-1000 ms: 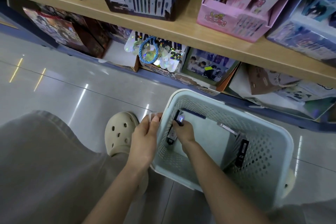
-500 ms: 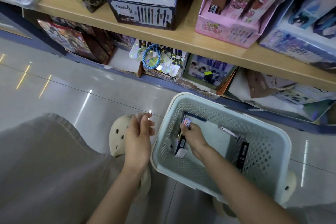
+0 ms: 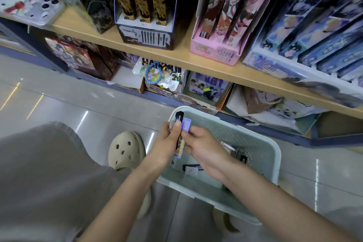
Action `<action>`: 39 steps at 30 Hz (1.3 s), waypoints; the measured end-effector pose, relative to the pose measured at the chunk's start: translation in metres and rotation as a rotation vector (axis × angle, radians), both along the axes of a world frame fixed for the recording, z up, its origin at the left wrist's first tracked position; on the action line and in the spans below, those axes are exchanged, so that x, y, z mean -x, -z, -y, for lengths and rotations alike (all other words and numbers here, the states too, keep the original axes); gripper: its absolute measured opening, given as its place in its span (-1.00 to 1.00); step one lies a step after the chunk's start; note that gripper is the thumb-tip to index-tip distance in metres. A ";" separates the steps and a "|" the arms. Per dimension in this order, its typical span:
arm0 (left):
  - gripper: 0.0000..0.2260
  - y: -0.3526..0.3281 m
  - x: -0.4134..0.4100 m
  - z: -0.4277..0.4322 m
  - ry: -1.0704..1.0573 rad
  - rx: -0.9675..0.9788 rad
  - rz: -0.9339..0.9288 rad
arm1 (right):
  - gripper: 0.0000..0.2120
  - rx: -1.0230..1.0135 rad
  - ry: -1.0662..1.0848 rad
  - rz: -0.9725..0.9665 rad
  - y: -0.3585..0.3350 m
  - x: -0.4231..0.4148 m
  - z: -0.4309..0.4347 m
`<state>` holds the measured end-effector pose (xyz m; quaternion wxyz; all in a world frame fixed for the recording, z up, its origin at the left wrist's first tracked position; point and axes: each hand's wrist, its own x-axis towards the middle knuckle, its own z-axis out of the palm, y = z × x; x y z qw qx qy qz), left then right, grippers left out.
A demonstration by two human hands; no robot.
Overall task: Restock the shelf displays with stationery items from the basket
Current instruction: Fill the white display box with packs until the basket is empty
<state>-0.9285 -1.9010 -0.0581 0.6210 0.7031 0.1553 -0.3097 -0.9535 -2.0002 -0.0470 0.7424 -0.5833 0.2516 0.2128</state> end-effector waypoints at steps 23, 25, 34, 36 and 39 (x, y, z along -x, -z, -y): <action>-0.94 0.007 -0.007 -0.036 -0.095 0.086 0.036 | -0.66 0.924 -0.840 0.134 0.183 0.054 0.071; -0.93 0.009 -0.009 -0.038 -0.097 0.076 0.033 | -0.72 0.957 -0.839 0.141 0.188 0.053 0.068; -0.90 0.012 -0.014 -0.034 -0.112 0.096 0.037 | -0.60 0.541 0.053 -0.449 0.187 0.033 0.049; -0.90 0.013 -0.013 -0.034 -0.105 0.089 0.028 | -0.70 0.289 0.047 -0.508 0.185 0.025 0.038; -0.90 0.012 -0.011 -0.036 -0.128 0.074 0.009 | -0.88 0.071 0.140 -0.406 0.163 0.017 0.019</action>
